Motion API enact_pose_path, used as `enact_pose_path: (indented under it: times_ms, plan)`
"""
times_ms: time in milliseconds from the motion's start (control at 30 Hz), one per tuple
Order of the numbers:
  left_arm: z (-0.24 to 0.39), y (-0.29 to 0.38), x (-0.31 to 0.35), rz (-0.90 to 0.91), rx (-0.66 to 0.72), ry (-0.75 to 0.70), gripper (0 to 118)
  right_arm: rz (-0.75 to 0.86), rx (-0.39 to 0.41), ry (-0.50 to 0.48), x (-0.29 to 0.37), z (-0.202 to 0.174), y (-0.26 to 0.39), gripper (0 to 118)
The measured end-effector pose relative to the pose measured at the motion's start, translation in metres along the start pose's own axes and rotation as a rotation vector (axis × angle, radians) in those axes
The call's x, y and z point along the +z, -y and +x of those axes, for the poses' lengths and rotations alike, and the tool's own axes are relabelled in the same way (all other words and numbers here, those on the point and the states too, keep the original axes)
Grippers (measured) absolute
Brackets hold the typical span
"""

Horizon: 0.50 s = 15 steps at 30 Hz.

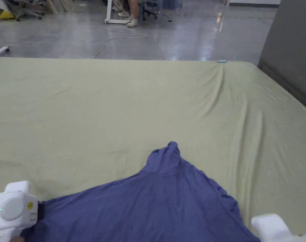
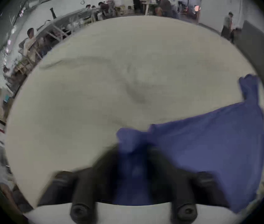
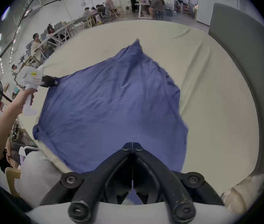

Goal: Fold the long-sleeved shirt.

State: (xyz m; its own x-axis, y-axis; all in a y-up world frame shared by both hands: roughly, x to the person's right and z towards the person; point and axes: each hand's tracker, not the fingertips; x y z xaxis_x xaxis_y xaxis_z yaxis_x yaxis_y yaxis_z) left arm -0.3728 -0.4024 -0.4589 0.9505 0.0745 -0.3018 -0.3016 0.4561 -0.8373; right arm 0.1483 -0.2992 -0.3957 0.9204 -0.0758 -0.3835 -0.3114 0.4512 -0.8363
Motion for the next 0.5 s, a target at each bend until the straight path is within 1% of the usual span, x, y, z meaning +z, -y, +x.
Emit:
enact_pose_path:
  times_ms: [33, 67, 133, 167, 200, 233, 267, 300, 333, 367, 400, 433, 467, 500]
  plan:
    - [0.001, 0.002, 0.004, 0.008, 0.046, 0.015, 0, 0.013, 0.002, -0.001, -0.009, 0.002, -0.024, 75]
    - [0.003, 0.002, 0.024, -0.008, 0.037, -0.015, 0, 0.033, 0.004, 0.004, -0.018, 0.012, -0.049, 116]
    - [-0.003, 0.002, 0.036, 0.013, 0.053, 0.039, 0, 0.037, 0.005, 0.034, -0.051, 0.028, -0.097, 115]
    - [-0.005, 0.0, 0.045, 0.026, 0.062, 0.052, 0, 0.081, 0.026, 0.039, -0.066, 0.036, -0.129, 115]
    - [-0.007, -0.002, 0.052, 0.031, 0.061, 0.05, 0, 0.071, 0.055, 0.093, -0.084, 0.042, -0.149, 115]
    - [-0.009, -0.002, 0.059, 0.052, 0.052, 0.034, 0, 0.024, 0.106, 0.15, -0.107, 0.046, -0.171, 115]
    - [-0.011, -0.002, 0.066, 0.065, 0.054, 0.037, 0, -0.052, 0.133, 0.202, -0.135, 0.046, -0.185, 115]
    - [-0.013, -0.002, 0.07, 0.071, 0.054, 0.042, 0, -0.118, 0.139, 0.22, -0.161, 0.044, -0.194, 115]
    - [-0.014, -0.007, 0.074, 0.074, 0.057, 0.047, 0, -0.157, 0.126, 0.203, -0.182, 0.045, -0.202, 115]
    - [-0.015, -0.006, 0.077, 0.072, 0.063, 0.058, 0, -0.176, 0.087, 0.186, -0.2, 0.045, -0.208, 112]
    - [-0.016, -0.005, 0.079, 0.072, 0.064, 0.063, 0, -0.196, 0.051, 0.178, -0.213, 0.043, -0.212, 107]
    - [-0.017, -0.004, 0.08, 0.072, 0.064, 0.067, 0, -0.216, 0.025, 0.174, -0.212, 0.048, -0.211, 89]
    - [-0.019, -0.008, 0.078, 0.07, 0.066, 0.072, 0, -0.232, 0.021, 0.173, -0.219, 0.044, -0.211, 68]
    - [-0.02, -0.008, 0.078, 0.07, 0.067, 0.079, 0, -0.228, 0.019, 0.128, -0.218, 0.039, -0.209, 59]
